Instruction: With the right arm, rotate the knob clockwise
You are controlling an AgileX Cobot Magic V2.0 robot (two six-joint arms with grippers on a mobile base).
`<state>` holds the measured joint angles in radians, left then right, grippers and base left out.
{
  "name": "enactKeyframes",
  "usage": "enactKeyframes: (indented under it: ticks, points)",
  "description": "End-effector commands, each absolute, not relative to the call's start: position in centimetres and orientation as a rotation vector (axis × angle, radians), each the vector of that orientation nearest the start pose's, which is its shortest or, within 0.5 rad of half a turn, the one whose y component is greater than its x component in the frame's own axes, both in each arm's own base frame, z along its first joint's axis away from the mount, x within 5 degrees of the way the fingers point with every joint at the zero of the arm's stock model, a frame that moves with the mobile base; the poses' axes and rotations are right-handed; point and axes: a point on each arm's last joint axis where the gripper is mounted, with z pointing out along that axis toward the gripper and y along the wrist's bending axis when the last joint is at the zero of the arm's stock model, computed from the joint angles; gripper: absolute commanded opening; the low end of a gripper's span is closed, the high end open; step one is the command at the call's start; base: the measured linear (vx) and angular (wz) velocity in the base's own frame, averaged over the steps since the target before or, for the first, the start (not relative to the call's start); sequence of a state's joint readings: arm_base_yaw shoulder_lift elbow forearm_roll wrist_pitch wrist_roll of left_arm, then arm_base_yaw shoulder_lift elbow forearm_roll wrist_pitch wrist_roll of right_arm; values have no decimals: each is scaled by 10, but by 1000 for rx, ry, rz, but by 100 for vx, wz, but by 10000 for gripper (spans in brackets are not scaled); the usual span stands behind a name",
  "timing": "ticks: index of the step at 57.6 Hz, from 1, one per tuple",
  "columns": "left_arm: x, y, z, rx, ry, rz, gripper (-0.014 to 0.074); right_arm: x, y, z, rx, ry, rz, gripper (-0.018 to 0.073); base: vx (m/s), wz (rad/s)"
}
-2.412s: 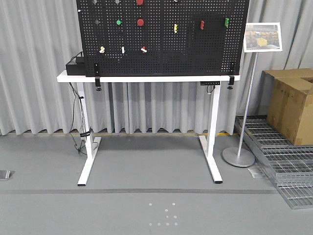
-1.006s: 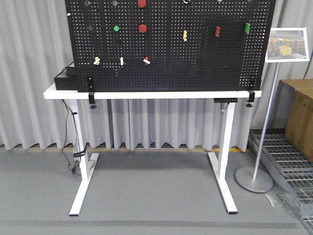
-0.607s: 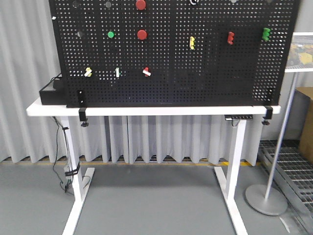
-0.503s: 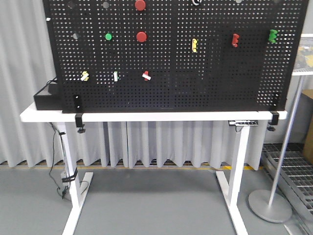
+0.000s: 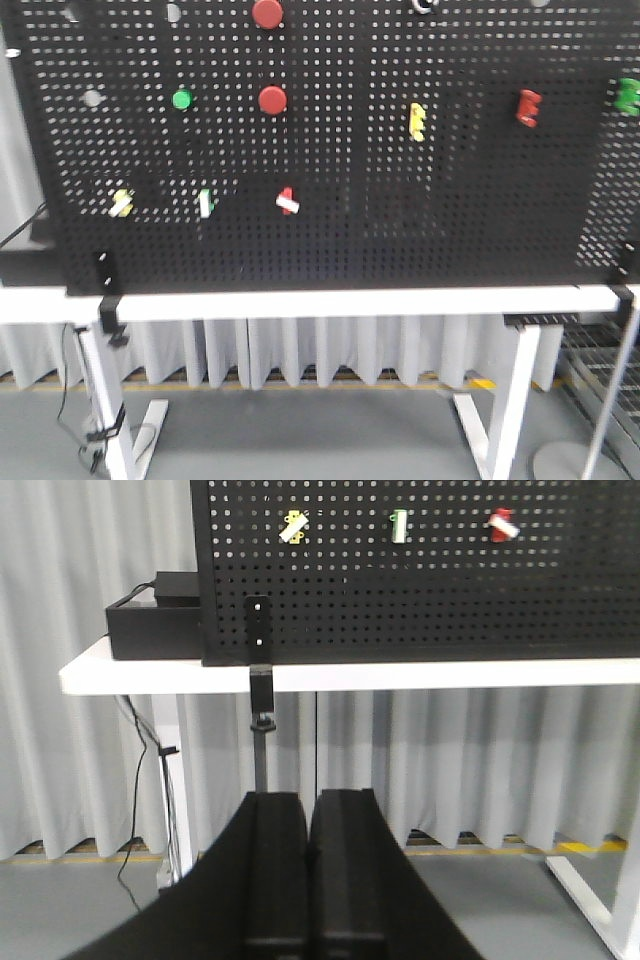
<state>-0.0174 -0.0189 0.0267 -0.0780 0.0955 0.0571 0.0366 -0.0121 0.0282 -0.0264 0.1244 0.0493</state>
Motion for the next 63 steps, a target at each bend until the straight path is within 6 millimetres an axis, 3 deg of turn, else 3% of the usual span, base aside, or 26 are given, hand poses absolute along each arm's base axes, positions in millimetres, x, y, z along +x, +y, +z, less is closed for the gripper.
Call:
enactKeyframes:
  ticks: [1, 63]
  points:
    - [56, -1, 201, -4, 1502, -43, -6, 56, 2, 198, -14, 1539, 33, -9, 44, 0]
    - [56, -1, 201, -4, 1502, -43, -6, 56, 2, 198, -14, 1539, 33, -9, 37, 3]
